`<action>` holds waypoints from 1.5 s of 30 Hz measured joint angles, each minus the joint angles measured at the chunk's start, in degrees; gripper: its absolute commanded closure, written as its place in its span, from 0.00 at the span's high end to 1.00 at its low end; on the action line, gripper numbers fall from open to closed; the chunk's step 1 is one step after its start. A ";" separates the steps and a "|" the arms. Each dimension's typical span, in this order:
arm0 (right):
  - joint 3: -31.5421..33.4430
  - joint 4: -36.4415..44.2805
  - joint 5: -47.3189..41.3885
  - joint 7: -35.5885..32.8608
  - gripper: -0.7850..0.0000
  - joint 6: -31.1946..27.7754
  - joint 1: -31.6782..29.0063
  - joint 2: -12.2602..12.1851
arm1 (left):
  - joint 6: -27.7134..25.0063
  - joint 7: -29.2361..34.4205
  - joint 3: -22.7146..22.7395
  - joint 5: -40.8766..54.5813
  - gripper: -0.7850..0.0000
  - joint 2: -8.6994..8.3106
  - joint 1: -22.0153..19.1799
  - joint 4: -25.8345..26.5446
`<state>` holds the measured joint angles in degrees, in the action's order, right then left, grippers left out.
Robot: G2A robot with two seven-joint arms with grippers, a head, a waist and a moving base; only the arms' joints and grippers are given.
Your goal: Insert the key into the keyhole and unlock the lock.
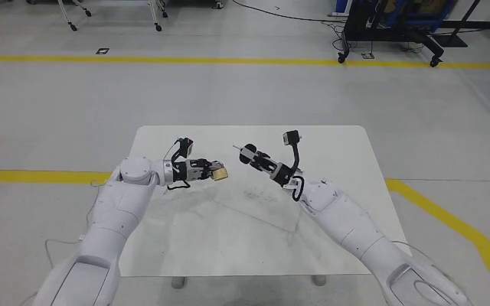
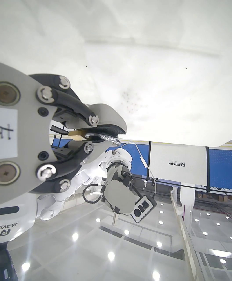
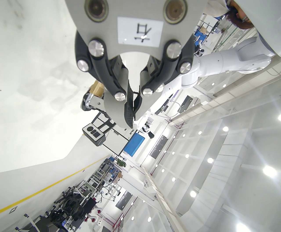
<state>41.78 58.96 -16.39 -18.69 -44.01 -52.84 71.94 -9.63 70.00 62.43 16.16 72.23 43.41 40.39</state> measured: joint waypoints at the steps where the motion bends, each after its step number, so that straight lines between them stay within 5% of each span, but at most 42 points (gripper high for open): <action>1: -0.01 0.00 -0.02 -0.05 0.00 -0.01 0.01 0.00 | 0.03 -0.02 0.02 0.00 0.00 -0.01 0.03 0.03; 8: -0.01 0.01 0.00 -0.03 0.00 -0.01 0.00 0.00 | 0.18 -0.15 -0.01 0.00 0.00 0.00 0.17 0.13; 12: 0.52 2.14 7.02 2.27 0.00 -0.27 0.13 -0.09 | 5.84 0.51 -0.39 1.89 0.00 0.17 1.39 0.49; 18: 3.34 8.32 33.62 7.58 0.00 0.79 0.32 -1.43 | 18.13 6.80 -0.81 7.96 0.00 0.91 -0.79 -4.01; 22: 5.64 16.87 60.41 12.90 0.00 4.50 -2.67 -3.29 | 25.93 10.33 -2.49 9.46 0.00 1.71 -3.11 -7.90; 27: 7.42 25.73 81.34 14.44 0.00 8.91 -7.94 -5.12 | 30.99 9.80 -4.80 8.79 0.00 2.75 -4.79 -10.94; 34: 8.63 36.85 98.40 5.31 0.00 11.74 -12.23 -6.75 | 32.51 6.36 -5.34 9.84 0.00 3.57 -6.79 -14.76; 45: 3.68 42.75 108.71 -7.50 0.00 15.65 -11.88 -5.73 | 29.23 5.75 -6.57 8.09 0.00 3.97 -7.48 -15.42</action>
<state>45.46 101.71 92.32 -26.19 -28.36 -64.72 66.21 19.60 75.75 55.86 24.25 76.20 35.93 24.97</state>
